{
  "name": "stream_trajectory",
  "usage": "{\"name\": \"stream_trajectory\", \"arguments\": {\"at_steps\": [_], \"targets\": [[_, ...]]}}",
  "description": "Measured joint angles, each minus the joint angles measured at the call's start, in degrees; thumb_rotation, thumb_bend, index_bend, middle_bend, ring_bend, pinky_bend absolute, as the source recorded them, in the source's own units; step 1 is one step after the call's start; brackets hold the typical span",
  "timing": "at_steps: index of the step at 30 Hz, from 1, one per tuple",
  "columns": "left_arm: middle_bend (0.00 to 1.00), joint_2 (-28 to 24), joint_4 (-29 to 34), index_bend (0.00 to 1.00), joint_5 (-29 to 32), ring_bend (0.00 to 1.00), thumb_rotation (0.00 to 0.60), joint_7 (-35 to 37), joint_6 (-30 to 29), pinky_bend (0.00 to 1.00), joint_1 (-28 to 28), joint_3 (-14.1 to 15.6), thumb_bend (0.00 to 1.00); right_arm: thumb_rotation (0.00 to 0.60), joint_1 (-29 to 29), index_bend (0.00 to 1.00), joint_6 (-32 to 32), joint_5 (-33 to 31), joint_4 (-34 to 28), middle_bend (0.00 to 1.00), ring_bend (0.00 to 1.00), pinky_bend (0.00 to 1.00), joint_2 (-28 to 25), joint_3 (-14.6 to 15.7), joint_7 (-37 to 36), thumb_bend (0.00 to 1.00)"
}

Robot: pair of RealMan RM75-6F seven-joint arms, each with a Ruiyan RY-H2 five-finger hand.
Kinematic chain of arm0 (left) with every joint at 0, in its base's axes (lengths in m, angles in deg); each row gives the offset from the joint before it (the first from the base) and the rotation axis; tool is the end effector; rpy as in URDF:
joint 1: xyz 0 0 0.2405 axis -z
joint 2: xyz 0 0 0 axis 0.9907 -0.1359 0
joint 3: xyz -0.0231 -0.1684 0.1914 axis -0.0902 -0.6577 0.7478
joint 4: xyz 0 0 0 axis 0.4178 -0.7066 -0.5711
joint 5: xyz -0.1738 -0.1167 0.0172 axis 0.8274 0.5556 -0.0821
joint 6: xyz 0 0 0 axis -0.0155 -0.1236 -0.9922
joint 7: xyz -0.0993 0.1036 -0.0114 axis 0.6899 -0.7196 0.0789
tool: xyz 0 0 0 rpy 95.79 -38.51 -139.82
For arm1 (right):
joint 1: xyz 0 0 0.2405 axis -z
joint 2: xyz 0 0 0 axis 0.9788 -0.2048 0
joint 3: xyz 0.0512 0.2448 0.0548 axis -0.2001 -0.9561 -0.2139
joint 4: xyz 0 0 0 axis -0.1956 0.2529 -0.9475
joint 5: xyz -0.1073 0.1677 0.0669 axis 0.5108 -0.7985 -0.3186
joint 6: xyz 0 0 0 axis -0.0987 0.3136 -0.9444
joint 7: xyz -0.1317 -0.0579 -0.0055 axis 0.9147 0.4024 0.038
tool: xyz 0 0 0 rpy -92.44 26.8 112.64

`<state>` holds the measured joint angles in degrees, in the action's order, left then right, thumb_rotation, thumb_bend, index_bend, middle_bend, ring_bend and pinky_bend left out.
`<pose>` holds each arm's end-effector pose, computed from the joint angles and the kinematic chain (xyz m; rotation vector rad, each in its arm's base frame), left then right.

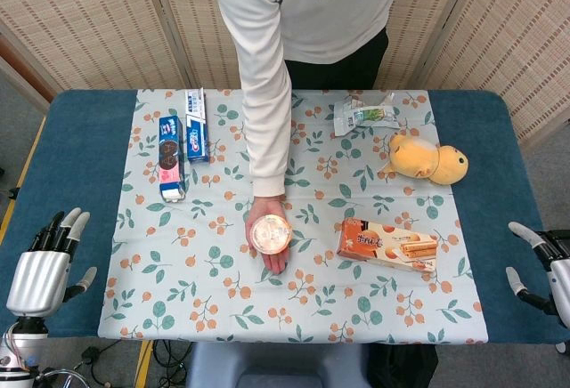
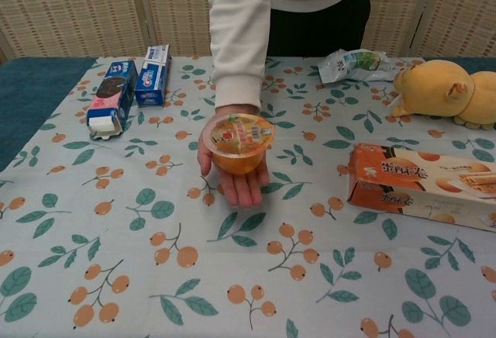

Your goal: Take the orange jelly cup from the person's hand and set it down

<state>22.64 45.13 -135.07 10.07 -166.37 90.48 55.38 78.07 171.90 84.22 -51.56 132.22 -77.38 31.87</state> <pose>-0.2527 0.1962 0.1466 -1.4645 -0.7109 -0.8342 -0.3123 -0.1498 0.2095 1.3419 -0.9727 1.0135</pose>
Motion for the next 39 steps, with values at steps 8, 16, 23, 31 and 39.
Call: {"name": "stream_trajectory", "arguments": {"at_steps": [8,16,23,31,39], "targets": [[0.0,0.03,-0.02,0.0,-0.33,0.05,0.6,0.04,-0.04,0.18,-0.02,0.13,0.26,0.6,0.13,0.18,0.17,0.01,0.07,0.27,0.21,0.41,-0.12,0.03,-0.16,0.39],[0.0,-0.49,-0.35,0.0,-1.35,0.05,0.6,0.43,1.59,0.18,1.31,-0.05,0.26,0.6,0.27,0.18,0.52,-0.24,-0.01,0.27,0.21,0.41,-0.4,-0.22,-0.03,0.39],[0.0,-1.89,-0.6,0.0,-4.52,0.05,0.6,5.91,6.6,0.16,4.93,0.12,0.26,0.6,-0.09,0.18,0.25,-0.18,-0.59,0.27,0.21,0.41,-0.71,-0.46,0.47,0.39],[0.0,-2.01,-2.32,0.0,-9.94,0.04,0.6,12.67,16.56,0.15,13.9,-0.2,0.26,0.6,-0.45,0.18,-0.28,-0.12,-1.26,0.27,0.21,0.41,-0.76,-0.51,1.27,0.39],[0.0,2.12,-4.82,0.0,-11.05,0.02,0.6,15.0,26.58,0.13,23.18,-1.63,0.26,0.6,-0.74,0.18,-0.64,-0.08,-1.79,0.27,0.21,0.41,-1.06,-0.56,1.78,0.39]]}}
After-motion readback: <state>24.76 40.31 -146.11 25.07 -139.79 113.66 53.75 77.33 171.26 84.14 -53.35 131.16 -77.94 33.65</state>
